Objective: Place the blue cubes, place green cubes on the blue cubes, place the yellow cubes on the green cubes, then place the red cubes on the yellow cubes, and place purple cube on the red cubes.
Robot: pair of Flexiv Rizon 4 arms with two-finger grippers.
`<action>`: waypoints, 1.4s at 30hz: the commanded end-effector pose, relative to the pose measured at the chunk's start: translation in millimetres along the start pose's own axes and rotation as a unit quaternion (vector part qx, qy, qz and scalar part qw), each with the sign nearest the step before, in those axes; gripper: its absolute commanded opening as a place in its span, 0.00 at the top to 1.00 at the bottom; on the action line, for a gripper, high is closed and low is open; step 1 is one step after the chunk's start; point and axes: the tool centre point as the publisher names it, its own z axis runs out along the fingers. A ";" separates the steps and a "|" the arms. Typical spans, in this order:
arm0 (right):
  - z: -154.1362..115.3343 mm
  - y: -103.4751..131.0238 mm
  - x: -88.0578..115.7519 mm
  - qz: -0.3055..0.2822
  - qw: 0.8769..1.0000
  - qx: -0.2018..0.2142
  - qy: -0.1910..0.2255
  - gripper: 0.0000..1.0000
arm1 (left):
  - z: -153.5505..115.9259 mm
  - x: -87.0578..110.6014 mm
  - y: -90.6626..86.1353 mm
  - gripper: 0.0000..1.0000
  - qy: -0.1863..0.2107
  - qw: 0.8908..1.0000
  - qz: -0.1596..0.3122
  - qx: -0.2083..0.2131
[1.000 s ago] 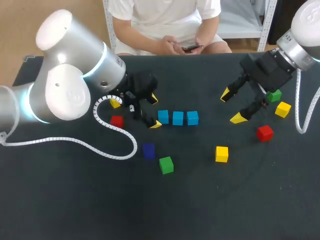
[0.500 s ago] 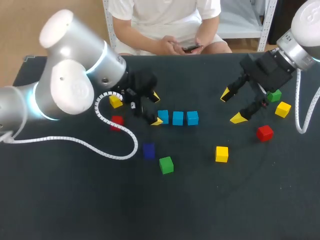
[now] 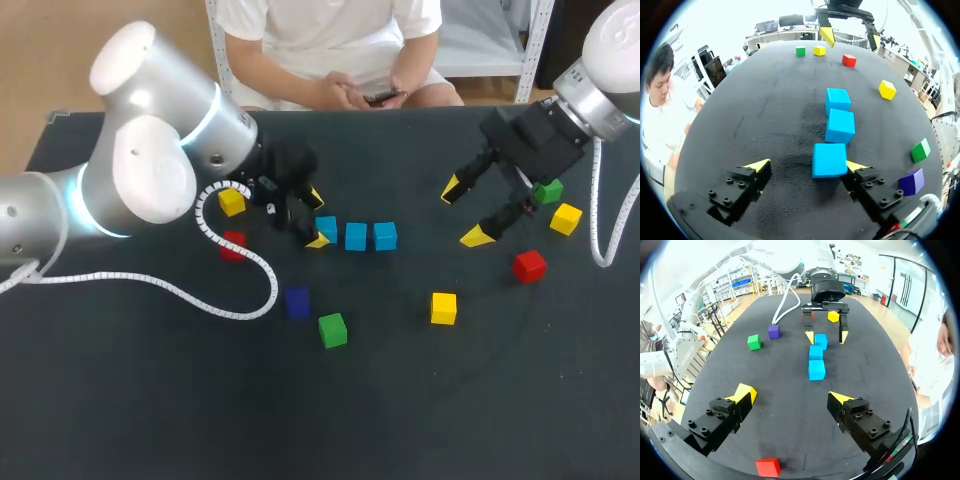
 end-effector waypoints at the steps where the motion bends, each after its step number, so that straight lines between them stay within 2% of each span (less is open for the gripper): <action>1: 0.0 0.0 0.1 0.000 1.000 0.000 -0.001 0.00 | 0.7 -0.7 0.6 0.63 0.002 1.000 0.002 0.002; 3: 0.0 0.0 0.1 0.000 1.000 0.000 -0.001 0.00 | 1.0 -1.9 -1.6 0.83 0.004 1.000 0.003 0.002; 4: 0.0 0.0 0.1 0.000 1.000 0.000 -0.001 0.00 | 1.2 -2.4 -3.0 1.00 0.004 1.000 0.004 0.003; 9: 0.0 0.0 0.1 0.000 1.000 0.000 -0.001 0.00 | 2.7 -4.5 -12.5 1.00 0.009 1.000 0.007 0.006; 16: 0.0 0.0 0.1 0.000 1.000 0.000 -0.001 0.00 | -1.6 -9.4 -35.8 1.00 0.032 0.999 0.004 0.011; 23: 0.0 0.0 0.1 0.000 1.000 0.000 -0.001 0.00 | -7.9 -5.4 -56.2 1.00 0.045 0.999 -0.010 0.004; 31: 0.0 0.0 0.1 0.000 1.000 0.000 -0.001 0.00 | -12.8 1.8 -54.6 1.00 0.051 0.998 -0.021 -0.008; 33: 0.0 0.0 0.1 0.000 1.000 0.000 -0.001 0.00 | -14.7 3.5 -49.1 1.00 0.052 0.998 -0.020 -0.010; 42: 0.0 0.0 0.1 0.000 1.000 0.000 -0.001 0.00 | -12.9 -9.2 -36.2 1.00 0.049 0.999 0.000 -0.013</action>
